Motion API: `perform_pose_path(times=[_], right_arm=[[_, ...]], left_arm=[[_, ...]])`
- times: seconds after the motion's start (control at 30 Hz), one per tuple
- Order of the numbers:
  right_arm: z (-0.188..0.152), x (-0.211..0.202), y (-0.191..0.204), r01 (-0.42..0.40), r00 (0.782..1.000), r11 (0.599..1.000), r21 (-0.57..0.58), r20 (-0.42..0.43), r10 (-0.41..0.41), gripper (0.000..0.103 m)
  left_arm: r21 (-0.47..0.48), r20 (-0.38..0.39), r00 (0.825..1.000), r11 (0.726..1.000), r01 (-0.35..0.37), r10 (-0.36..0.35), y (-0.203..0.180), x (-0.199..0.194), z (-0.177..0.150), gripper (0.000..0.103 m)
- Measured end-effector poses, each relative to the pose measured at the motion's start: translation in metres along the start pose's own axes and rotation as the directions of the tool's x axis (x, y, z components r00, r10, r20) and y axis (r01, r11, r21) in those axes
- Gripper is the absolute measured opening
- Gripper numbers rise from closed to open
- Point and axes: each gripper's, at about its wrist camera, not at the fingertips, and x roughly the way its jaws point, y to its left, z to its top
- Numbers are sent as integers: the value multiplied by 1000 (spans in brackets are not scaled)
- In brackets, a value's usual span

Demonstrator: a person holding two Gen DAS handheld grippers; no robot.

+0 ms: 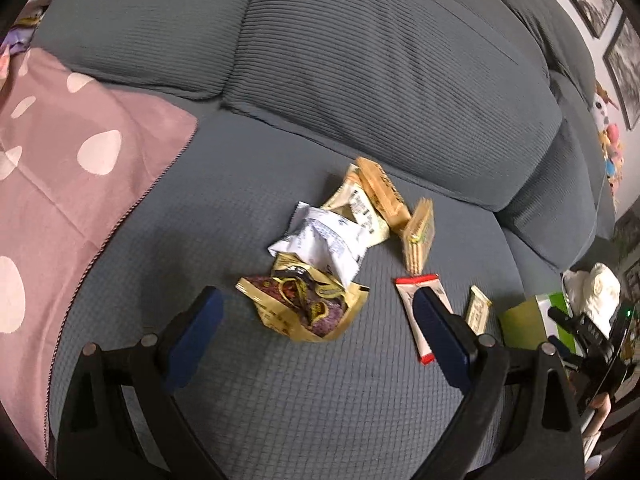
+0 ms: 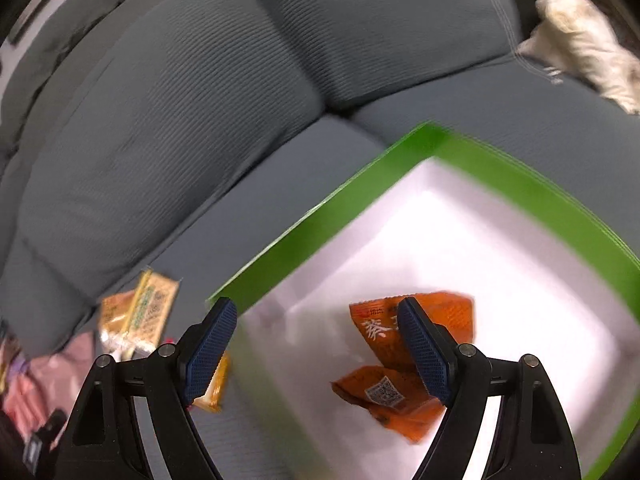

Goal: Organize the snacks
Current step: 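Move the open right gripper back toward the snack pile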

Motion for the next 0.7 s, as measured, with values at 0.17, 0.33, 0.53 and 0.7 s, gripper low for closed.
perform_pose_path(times=[0.17,0.33,0.53,0.7], right_arm=[[1,-31,-8,56,989,998,17,137,-58,83],[-2,-42,-6,99,964,995,-1,250,-95,83],[-1,-13,13,52,991,998,-40,129,-46,83],[-3,-9,33,31,990,997,-70,139,-21,83]], left_arm=[[-31,-9,1000,999,-21,21,8,5,4,96],[-59,-44,997,996,-66,64,15,12,4,96],[-61,-95,990,992,-109,103,19,22,1,96],[-44,-128,985,991,-124,118,17,31,0,96]])
